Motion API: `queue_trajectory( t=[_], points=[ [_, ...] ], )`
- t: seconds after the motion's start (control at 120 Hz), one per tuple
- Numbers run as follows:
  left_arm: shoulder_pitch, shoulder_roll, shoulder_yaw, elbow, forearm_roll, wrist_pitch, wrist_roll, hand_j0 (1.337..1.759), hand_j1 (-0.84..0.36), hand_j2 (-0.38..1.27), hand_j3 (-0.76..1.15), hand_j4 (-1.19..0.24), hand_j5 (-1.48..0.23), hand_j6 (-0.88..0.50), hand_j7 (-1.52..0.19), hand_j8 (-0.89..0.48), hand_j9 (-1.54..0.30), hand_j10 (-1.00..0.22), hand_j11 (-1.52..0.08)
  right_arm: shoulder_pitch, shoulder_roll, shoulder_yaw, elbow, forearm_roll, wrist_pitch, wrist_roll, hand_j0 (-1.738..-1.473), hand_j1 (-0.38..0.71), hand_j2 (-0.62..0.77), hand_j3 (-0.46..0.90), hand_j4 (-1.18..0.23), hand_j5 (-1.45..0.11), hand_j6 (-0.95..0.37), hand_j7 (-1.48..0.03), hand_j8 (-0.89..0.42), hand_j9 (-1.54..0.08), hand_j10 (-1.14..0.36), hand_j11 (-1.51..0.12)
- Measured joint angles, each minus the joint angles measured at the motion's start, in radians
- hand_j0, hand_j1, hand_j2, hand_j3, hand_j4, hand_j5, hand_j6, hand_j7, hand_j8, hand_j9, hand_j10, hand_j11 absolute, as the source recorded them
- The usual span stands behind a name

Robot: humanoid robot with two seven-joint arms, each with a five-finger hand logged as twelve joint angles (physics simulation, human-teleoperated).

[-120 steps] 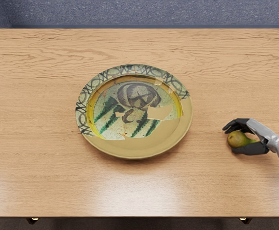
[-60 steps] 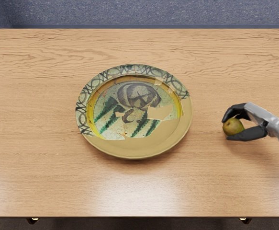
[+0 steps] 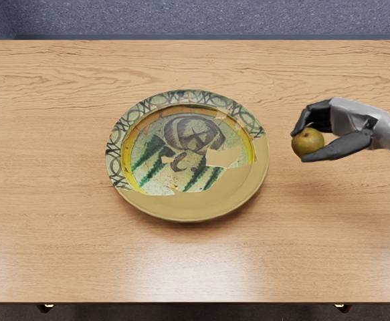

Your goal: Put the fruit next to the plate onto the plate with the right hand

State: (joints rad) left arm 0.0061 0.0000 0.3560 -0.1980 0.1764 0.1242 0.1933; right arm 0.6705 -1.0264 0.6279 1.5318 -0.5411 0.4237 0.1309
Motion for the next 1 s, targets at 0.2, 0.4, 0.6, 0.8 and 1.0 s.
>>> queue_trajectory(
  t=[0.2, 0.4, 0.6, 0.8, 1.0],
  points=[
    [0.000, 0.000, 0.000, 0.000, 0.000, 0.000, 0.000, 1.658, 0.35, 0.00, 0.00, 0.00, 0.00, 0.00, 0.00, 0.00, 0.00, 0.00, 0.00, 0.078, 0.064, -0.001, -0.004, 0.082, 0.087, -0.026, -1.645, 0.18, 0.05, 0.00, -0.80, -1.02, -0.60, -1.03, -0.32, -1.04, -0.37, -1.01],
    [0.000, 0.000, 0.000, 0.000, 0.000, 0.000, 0.000, 1.658, 0.35, 0.00, 0.00, 0.00, 0.00, 0.00, 0.00, 0.00, 0.00, 0.00, 0.00, 0.134, 0.182, -0.012, -0.061, 0.086, 0.100, -0.047, -1.647, 0.20, 0.09, 0.00, -0.81, -1.05, -0.70, -1.05, -0.33, -1.07, -0.34, -1.04],
    [0.000, 0.000, 0.000, -0.001, 0.000, 0.000, 0.000, 1.658, 0.35, 0.00, 0.00, 0.00, 0.00, 0.00, 0.00, 0.00, 0.00, 0.00, 0.00, 0.169, 0.319, -0.020, -0.155, 0.070, 0.102, -0.050, -1.652, 0.31, 0.21, 0.00, -0.81, -1.07, -0.78, -1.06, -0.24, -1.08, -0.27, -1.06],
    [0.000, 0.000, 0.000, 0.000, 0.000, 0.000, 0.000, 1.658, 0.35, 0.00, 0.00, 0.00, 0.00, 0.00, 0.00, 0.00, 0.00, 0.00, 0.00, 0.203, 0.454, -0.057, -0.247, 0.047, 0.097, -0.050, -1.651, 0.27, 0.22, 0.00, -0.82, -1.07, -0.81, -1.07, -0.30, -1.08, -0.29, -1.07],
    [0.000, 0.000, 0.000, 0.000, 0.000, 0.000, 0.000, 1.658, 0.35, 0.00, 0.00, 0.00, 0.00, 0.00, 0.00, 0.00, 0.00, 0.00, 0.00, 0.235, 0.543, -0.097, -0.311, 0.039, 0.094, -0.049, -1.651, 0.24, 0.22, 0.00, -0.82, -1.07, -0.82, -1.07, -0.38, -1.08, -0.33, -1.07]
  ],
)
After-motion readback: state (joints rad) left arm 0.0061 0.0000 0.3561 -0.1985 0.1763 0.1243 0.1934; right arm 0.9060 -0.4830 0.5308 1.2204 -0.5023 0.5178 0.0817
